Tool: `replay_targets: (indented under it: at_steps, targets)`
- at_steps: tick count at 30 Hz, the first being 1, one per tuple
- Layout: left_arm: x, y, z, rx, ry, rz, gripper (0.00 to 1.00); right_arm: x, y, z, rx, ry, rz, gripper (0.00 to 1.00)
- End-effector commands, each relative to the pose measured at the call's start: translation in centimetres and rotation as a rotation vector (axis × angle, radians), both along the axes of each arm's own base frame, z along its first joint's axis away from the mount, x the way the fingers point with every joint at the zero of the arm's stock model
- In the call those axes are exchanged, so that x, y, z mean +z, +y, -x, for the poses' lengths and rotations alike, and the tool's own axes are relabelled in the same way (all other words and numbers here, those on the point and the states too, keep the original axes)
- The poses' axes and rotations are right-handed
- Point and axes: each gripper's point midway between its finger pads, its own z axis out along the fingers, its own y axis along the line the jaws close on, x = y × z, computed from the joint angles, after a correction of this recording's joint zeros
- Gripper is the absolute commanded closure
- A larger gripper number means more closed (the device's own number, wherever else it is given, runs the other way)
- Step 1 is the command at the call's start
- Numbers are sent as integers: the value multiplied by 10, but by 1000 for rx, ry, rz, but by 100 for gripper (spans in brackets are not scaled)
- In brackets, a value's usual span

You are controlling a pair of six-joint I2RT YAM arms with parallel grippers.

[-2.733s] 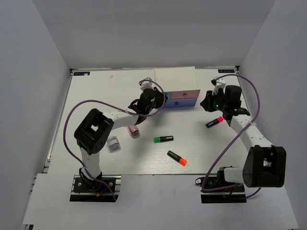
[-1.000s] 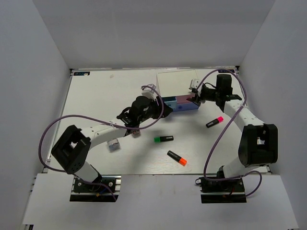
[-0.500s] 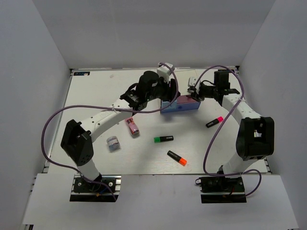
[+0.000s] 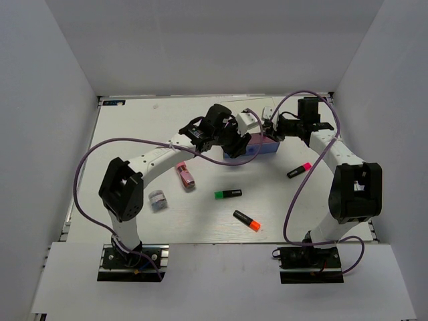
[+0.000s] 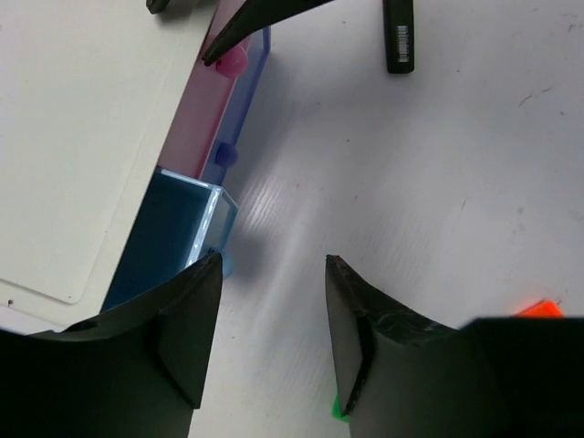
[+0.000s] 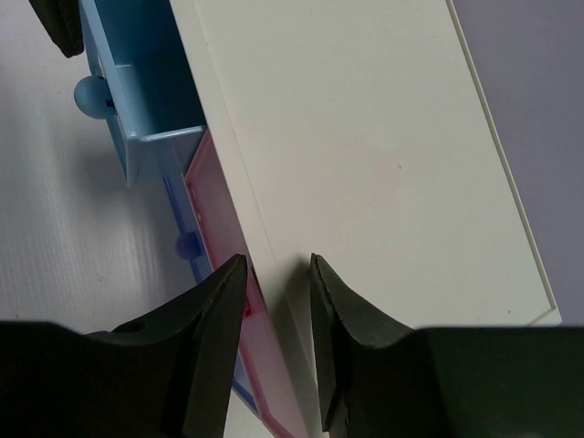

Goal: Sort the stationery into containers
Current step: Open the drawer

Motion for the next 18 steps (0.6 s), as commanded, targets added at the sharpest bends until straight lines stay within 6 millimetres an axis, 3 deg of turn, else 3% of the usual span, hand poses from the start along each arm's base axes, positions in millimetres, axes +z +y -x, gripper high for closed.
replay_targets:
  at_steps: [1, 11, 18]
  targets:
    - [13, -1, -6, -36, -73, -4, 42, 3, -3, -9, -34, 7, 4, 60]
    - [-25, 7, -2, -22, -27, -62, 56, 3, -5, -18, -86, 5, 2, 60]
    - [-33, 6, 5, -39, -10, -71, 60, 2, -4, -23, -109, 13, -1, 60]
